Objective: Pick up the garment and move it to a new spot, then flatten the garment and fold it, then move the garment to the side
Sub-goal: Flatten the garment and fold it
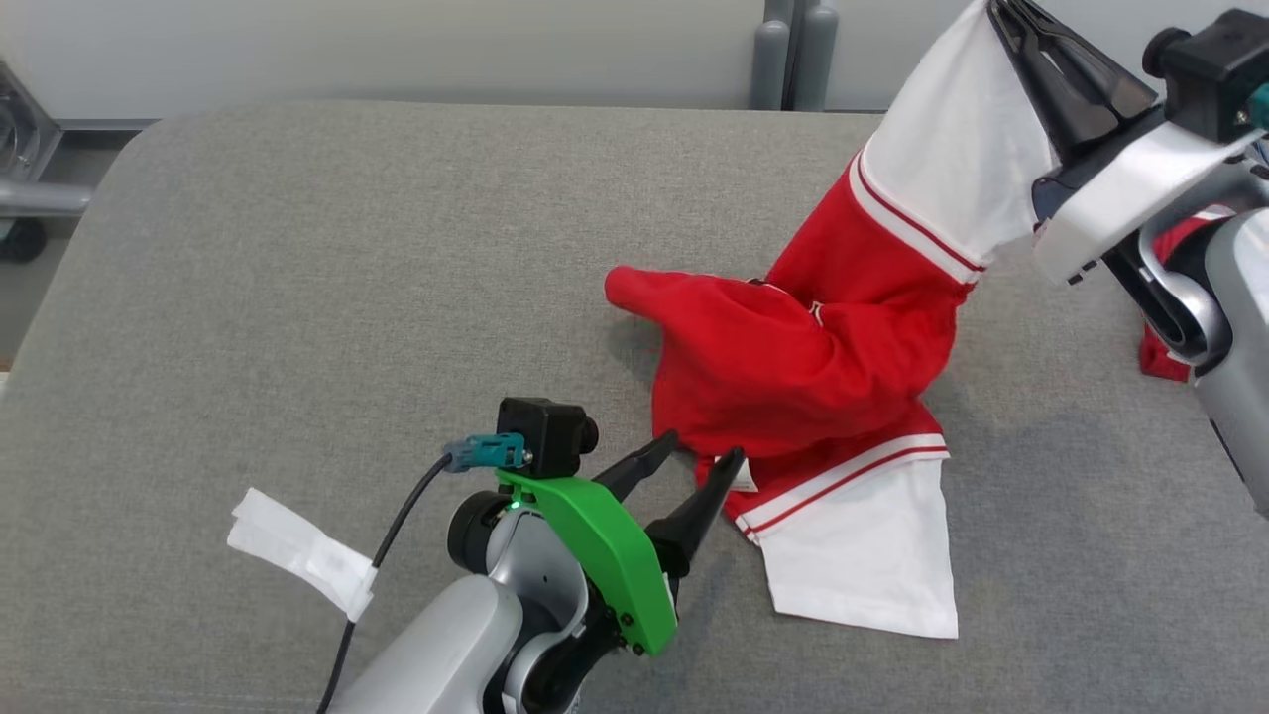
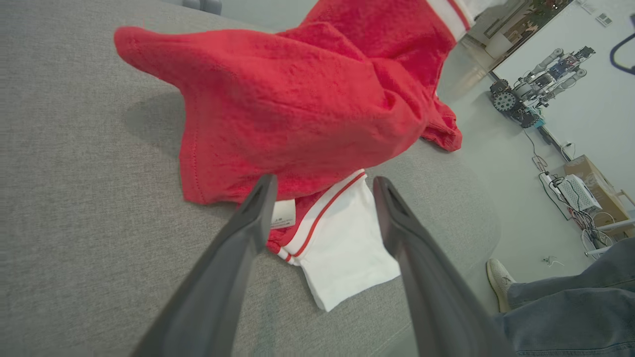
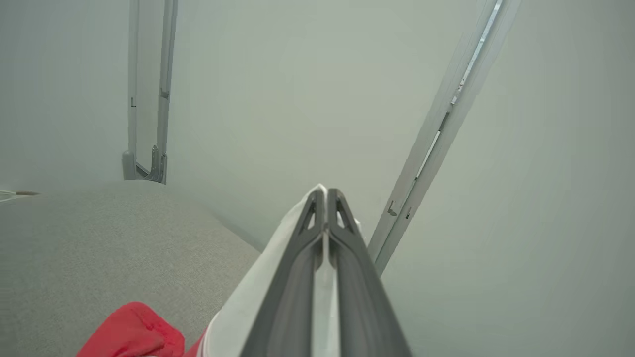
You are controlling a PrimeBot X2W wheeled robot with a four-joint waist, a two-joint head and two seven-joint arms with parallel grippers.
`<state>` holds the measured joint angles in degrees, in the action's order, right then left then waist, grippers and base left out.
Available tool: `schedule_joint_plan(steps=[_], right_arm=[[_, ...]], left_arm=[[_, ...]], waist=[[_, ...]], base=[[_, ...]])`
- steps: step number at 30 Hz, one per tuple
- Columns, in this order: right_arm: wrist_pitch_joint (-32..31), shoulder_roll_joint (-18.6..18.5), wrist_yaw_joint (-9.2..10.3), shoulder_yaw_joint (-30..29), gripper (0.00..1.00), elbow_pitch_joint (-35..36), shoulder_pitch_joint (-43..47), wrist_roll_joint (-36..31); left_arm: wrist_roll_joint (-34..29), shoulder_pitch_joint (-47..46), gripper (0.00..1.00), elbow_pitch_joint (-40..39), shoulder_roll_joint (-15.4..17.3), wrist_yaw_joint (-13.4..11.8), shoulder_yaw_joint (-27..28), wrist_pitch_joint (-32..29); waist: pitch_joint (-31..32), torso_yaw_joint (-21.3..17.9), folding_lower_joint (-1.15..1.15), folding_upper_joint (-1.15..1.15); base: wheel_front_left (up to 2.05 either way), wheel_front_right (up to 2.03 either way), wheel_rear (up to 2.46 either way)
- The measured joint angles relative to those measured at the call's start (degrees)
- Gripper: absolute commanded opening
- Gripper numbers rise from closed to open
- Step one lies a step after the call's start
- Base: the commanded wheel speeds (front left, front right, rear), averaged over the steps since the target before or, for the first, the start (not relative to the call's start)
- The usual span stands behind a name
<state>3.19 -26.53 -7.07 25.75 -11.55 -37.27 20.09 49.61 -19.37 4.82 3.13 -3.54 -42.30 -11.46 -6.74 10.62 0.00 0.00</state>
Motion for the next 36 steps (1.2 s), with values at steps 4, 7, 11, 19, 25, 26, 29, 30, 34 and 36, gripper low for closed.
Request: schedule_joint_plan(steps=[4,7,11,19,25,26,29,30,34,36], right_arm=[[-3.86,-0.24,-0.07,5.43,0.0,3.56,-5.67,0.07],[-6.36,-0.02,-0.07,8.61,0.0,4.98,-9.43,0.65],[-9.26,0.56,-0.07,11.34,0.0,5.57,-14.19,1.6],[-13.4,1.23,-0.08,12.18,0.0,2.32,-21.63,4.23],[-14.92,-1.31,-0.08,10.37,0.0,-2.66,-26.85,4.42],[-15.16,-1.94,-0.08,10.32,0.0,-3.37,-27.6,4.38],[-16.39,-2.93,-0.08,11.16,0.0,-4.9,-30.12,4.05],[-16.41,-2.94,-0.08,11.85,0.0,-5.2,-30.91,4.03],[-16.51,-2.67,-0.08,14.1,0.0,-5.93,-31.63,4.94],[-16.55,-2.42,-0.08,15.78,0.0,-5.66,-30.91,6.48]], left_arm=[[0.63,0.93,1.0,0.32,-0.03,0.05,-0.12,0.63],[0.78,1.13,1.0,0.37,-0.03,0.08,-0.14,0.71],[1.22,1.66,1.0,0.46,-0.05,0.08,-0.36,1.07],[2.25,2.01,1.0,1.24,-0.08,0.38,-0.97,1.51],[2.66,2.18,1.0,1.87,-0.08,0.53,-1.75,1.78],[2.67,2.3,1.0,1.88,-0.09,0.53,-1.88,1.86],[2.81,3.07,1.0,1.87,-0.1,0.52,-1.8,2.45],[2.98,3.23,1.0,1.91,-0.1,0.52,-1.74,2.53],[3.03,3.38,1.0,2.05,-0.12,0.51,-1.52,3.04],[3.11,3.67,1.0,2.05,-0.11,0.42,-1.23,3.31]], waist=[[0.92,1.42,0.0,0.0],[1.51,2.32,0.0,0.0],[2.18,3.56,0.0,0.0],[3.38,5.89,0.0,0.0],[4.49,7.53,0.0,0.0],[4.72,7.78,0.0,0.0],[5.42,8.46,0.0,0.0],[5.64,8.63,0.0,0.0],[6.45,9.01,0.0,0.0],[6.81,9.04,0.0,0.0]], base=[[0.0,0.0,0.0],[0.0,0.0,0.0],[0.0,0.0,0.0],[0.0,0.0,0.0],[0.0,0.0,0.0],[0.0,0.0,0.0],[0.0,0.0,0.0],[0.0,0.0,0.0],[0.0,0.0,0.0],[0.0,0.0,0.0]])
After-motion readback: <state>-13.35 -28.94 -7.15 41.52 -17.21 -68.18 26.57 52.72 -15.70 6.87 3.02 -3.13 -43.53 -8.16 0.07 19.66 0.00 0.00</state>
